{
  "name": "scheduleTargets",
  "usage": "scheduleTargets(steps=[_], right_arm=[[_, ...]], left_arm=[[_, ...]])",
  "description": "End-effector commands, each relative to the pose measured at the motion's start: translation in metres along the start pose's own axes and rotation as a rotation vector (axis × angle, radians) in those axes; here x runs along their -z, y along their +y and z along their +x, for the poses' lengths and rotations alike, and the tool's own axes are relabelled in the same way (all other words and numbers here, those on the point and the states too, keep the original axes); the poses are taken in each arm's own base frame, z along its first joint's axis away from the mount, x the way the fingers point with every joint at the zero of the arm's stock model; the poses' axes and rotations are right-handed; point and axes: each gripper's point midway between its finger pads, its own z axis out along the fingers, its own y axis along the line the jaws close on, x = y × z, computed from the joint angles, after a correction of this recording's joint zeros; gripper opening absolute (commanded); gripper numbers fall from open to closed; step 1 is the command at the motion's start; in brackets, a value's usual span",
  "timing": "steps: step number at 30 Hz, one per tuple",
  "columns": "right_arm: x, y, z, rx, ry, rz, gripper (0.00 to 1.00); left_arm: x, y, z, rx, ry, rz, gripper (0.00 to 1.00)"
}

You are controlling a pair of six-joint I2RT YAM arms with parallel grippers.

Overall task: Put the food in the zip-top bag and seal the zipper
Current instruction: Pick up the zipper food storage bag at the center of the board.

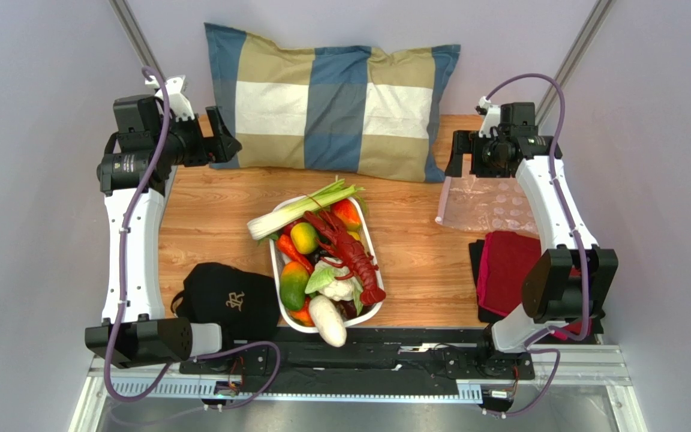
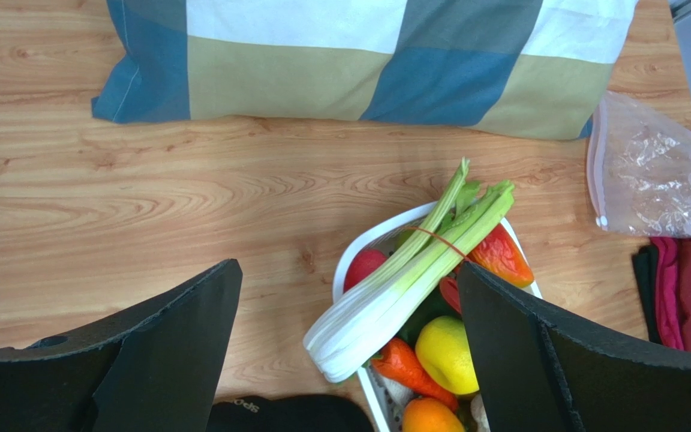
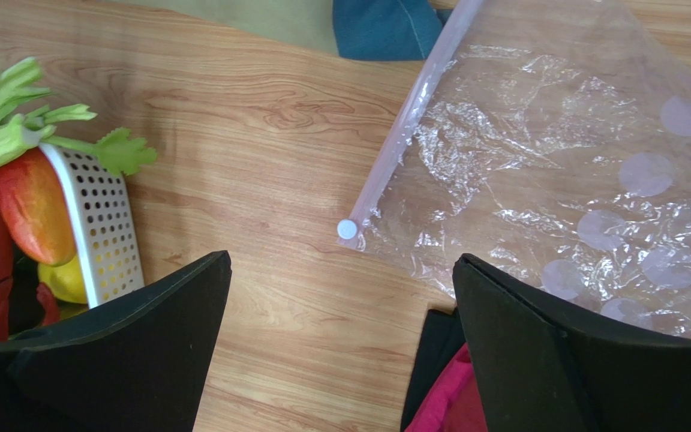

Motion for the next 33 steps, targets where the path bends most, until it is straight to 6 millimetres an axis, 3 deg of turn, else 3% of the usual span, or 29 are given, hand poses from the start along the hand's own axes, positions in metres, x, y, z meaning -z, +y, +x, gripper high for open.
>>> scheduleTargets(steps=[1, 8, 9, 10, 12, 19, 23, 28, 33], right_arm=[[-0.005, -0.014, -0.017, 0.013, -0.023, 0.116, 0.98], [-0.028, -0.037, -0.013, 0.017, 0.070, 0.204, 0.96], [-0.036, -0.043, -0.003, 0.015, 0.126, 0.216, 0.96], [-0.038, -0.045, -0.007, 0.036, 0.135, 0.226, 0.96], [-0.050, -0.056, 0.006, 0.048, 0.212, 0.256, 0.98], [-0.070, -0.088, 0.021, 0.141, 0.342, 0.320, 1.00], [-0.082, -0.087, 0.018, 0.127, 0.361, 0.295, 1.00], [-0.096, -0.069, 0.008, 0.024, 0.300, 0.224, 0.99], [-0.116, -0.072, 0.004, -0.040, 0.266, 0.249, 0.93]], left_arm=[[0.006, 0.001, -0.008, 0.025, -0.048, -0.027, 0.99], [0.004, 0.001, -0.006, 0.010, -0.042, -0.017, 0.99], [0.004, 0.001, -0.006, 0.008, -0.042, -0.016, 0.99], [0.003, 0.001, -0.006, 0.009, -0.040, -0.014, 0.99], [0.001, 0.001, -0.005, 0.008, -0.034, -0.007, 0.99], [-0.005, -0.005, -0.003, 0.007, -0.022, 0.044, 0.99], [-0.011, -0.006, 0.000, 0.020, -0.003, 0.062, 0.99], [-0.019, -0.004, 0.005, 0.055, 0.018, 0.067, 0.99], [-0.024, 0.000, 0.008, 0.068, 0.032, 0.057, 0.99]])
